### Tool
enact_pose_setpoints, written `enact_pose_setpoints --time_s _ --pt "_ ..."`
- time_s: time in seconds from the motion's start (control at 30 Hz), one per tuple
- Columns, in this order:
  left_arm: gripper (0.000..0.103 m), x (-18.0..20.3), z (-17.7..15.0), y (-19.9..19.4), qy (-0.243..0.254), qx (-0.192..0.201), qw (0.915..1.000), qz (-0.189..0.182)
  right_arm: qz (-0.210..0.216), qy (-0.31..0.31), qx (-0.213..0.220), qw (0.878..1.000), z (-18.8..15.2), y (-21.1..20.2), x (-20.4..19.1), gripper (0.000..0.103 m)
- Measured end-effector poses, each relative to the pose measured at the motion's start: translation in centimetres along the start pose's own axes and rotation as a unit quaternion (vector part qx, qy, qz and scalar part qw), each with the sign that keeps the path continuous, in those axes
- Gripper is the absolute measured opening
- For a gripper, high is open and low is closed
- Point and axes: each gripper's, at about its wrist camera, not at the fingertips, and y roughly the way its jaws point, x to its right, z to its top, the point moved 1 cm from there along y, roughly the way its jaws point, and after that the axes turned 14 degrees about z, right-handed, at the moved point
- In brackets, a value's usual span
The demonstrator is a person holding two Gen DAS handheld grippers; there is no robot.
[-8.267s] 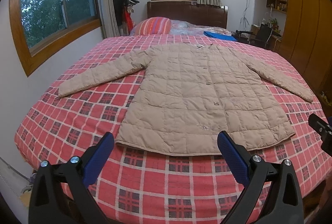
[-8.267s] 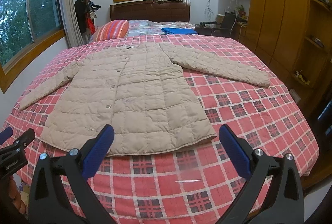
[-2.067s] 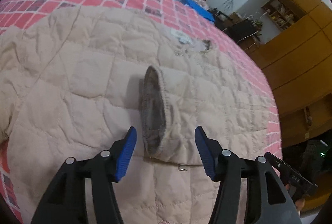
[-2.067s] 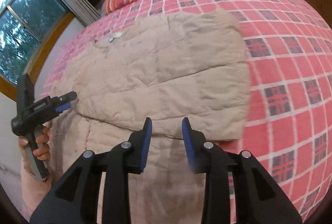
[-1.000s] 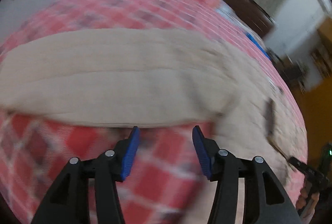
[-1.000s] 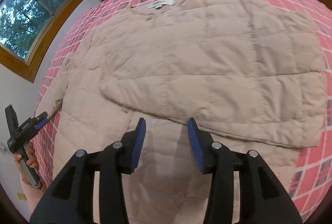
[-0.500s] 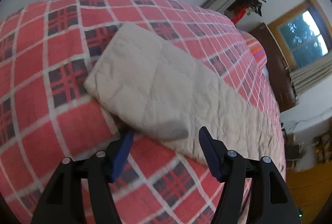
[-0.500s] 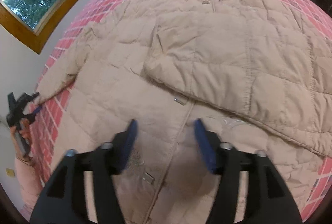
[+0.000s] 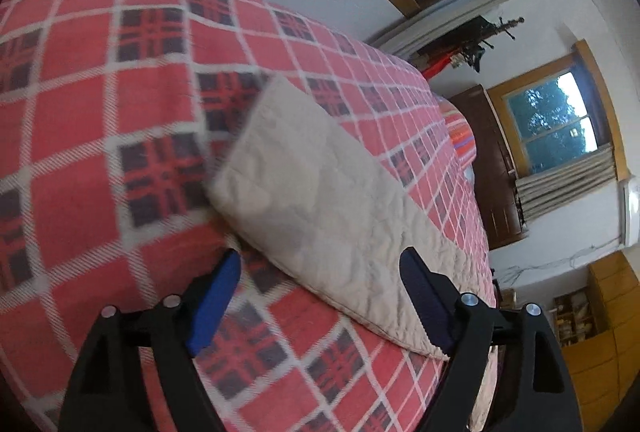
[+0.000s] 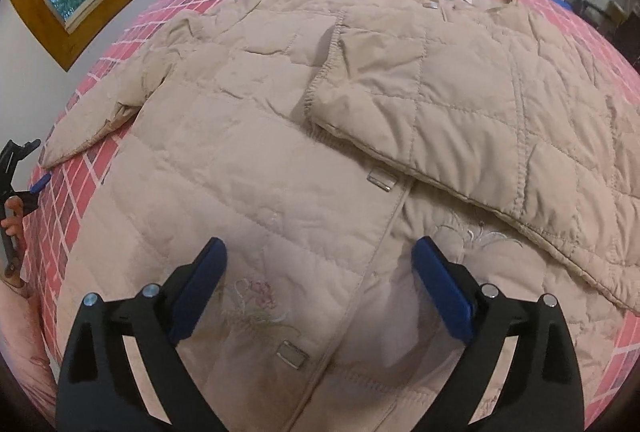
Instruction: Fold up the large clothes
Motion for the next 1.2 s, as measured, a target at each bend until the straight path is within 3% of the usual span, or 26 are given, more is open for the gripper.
enact_pose_setpoints --time_s 0.23,0.33,0.4,0.47,0.73,0.97,1.1,1.2 --pt "0.076 0.2 2.0 1.2 -0.008 0.016 0.9990 0.042 0.011 0.003 0.003 1.000 0.1 -0.5 0.3 0.093" --pt "0.053 0.7 2.6 1.4 -0.004 0.028 0.9966 0.077 0.016 0.006 0.002 1.000 0.1 -0.5 0.5 0.093" --pt "0.031 0.7 2.7 1.5 -0.006 0.033 0.9952 0.092 0.016 0.003 0.001 1.000 0.1 -0.5 0.7 0.093" --pt "0.020 0.5 3.1 1.8 -0.011 0.023 0.9959 0.086 0.016 0.002 0.000 1.000 0.0 -0.5 0.7 0.093" --pt "0.014 3.1 2.0 -0.6 0.053 0.074 0.9886 0.120 0.014 0.003 0.002 1.000 -0.2 -0.8 0.7 0.088" --pt "0.013 10.8 -2.0 -4.1 0.163 0.108 0.9782 0.069 0.019 0.017 0.017 1.000 -0.2 -2.8 1.3 0.083" --pt "0.013 16.8 -6.3 -5.2 0.242 0.090 0.9660 0.013 0.017 0.023 0.027 0.999 -0.3 -4.0 1.7 0.083" --pt "0.013 21.2 -10.1 -5.6 0.299 0.069 0.9512 -0.032 0.010 0.031 0.032 0.999 -0.5 -4.7 2.3 0.083"
